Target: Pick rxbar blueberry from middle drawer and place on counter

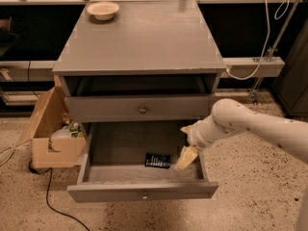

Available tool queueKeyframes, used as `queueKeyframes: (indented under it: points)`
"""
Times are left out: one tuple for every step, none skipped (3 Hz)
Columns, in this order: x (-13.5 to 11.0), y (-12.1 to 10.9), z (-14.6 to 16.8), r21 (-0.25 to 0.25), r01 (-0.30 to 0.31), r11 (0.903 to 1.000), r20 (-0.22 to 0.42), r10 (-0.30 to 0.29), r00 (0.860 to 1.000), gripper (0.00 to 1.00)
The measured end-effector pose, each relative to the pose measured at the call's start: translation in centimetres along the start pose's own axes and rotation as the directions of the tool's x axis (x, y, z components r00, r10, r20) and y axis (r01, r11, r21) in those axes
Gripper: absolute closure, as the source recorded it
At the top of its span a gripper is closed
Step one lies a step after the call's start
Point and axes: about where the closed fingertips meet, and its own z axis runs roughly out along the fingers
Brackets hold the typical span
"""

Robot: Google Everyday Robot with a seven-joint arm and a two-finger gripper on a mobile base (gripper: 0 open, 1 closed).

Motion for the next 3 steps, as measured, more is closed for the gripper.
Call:
queueKeyframes:
  points:
    - [-0.6,-0.8,4.7,0.001,0.028,0.9996,0.030,-0.028,0.999,0.00]
    - [-1.5,-1.5,8.4,0.023,0.049,0.9985,0.059,-0.050,0.997,0.00]
    - [-2.4,-2.3,11.6,0.046,0.064,0.9969,0.080,-0.067,0.995,0.00]
